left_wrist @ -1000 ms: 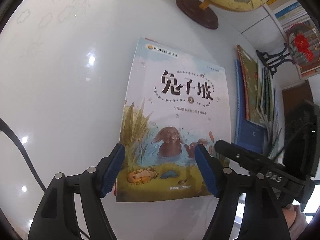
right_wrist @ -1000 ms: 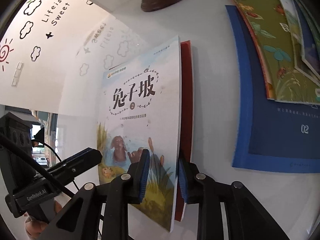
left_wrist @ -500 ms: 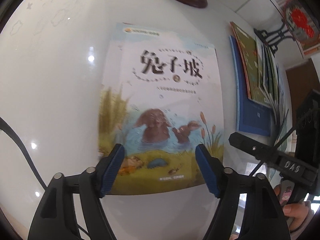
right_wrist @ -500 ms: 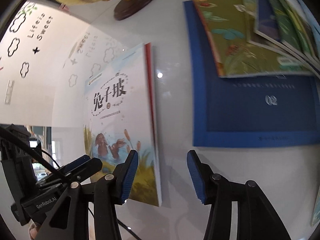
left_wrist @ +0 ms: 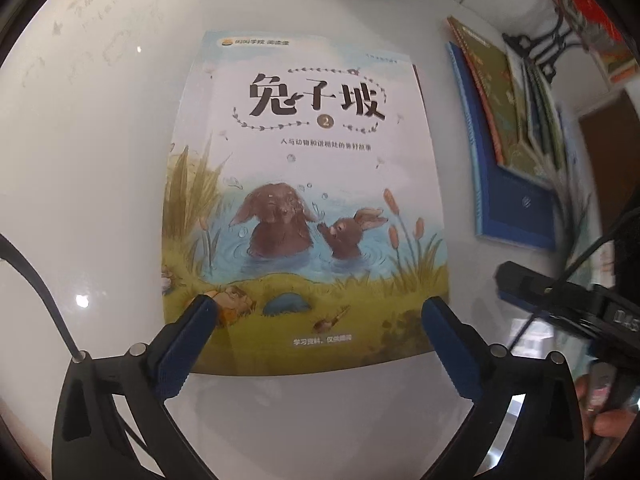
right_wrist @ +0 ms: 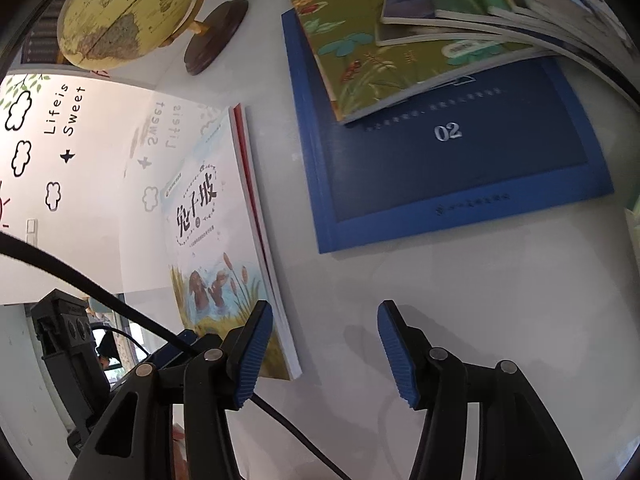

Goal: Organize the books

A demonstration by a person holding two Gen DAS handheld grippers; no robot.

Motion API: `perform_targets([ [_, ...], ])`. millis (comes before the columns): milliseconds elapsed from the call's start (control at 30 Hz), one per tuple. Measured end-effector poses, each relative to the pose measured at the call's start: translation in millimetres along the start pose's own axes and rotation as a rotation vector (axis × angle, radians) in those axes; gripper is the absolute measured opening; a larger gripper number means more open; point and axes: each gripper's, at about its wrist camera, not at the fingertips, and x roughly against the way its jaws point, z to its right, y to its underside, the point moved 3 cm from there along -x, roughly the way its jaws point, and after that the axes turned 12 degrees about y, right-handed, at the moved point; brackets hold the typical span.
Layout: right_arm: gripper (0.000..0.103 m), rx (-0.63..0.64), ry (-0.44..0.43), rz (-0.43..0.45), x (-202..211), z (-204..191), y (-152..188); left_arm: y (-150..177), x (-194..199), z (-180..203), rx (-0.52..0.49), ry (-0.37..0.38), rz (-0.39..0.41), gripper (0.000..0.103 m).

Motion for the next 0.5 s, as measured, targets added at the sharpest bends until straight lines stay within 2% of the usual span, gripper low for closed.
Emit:
perform_targets([
  [200, 0.062, 0.051, 0.002, 0.0, 2, 3, 10, 9, -11, 15, -0.107, -0.142, 0.0, 0.103],
  [367, 0.062, 0.089, 0.046, -0.016, 4, 7, 17, 11, -9, 12, -0.1, -0.149, 0.026, 0.103],
  [500, 0.062, 0.125, 0.02, 0.01, 17, 12, 25, 7, -12, 14, -0.059, -0.165, 0.052, 0.103],
])
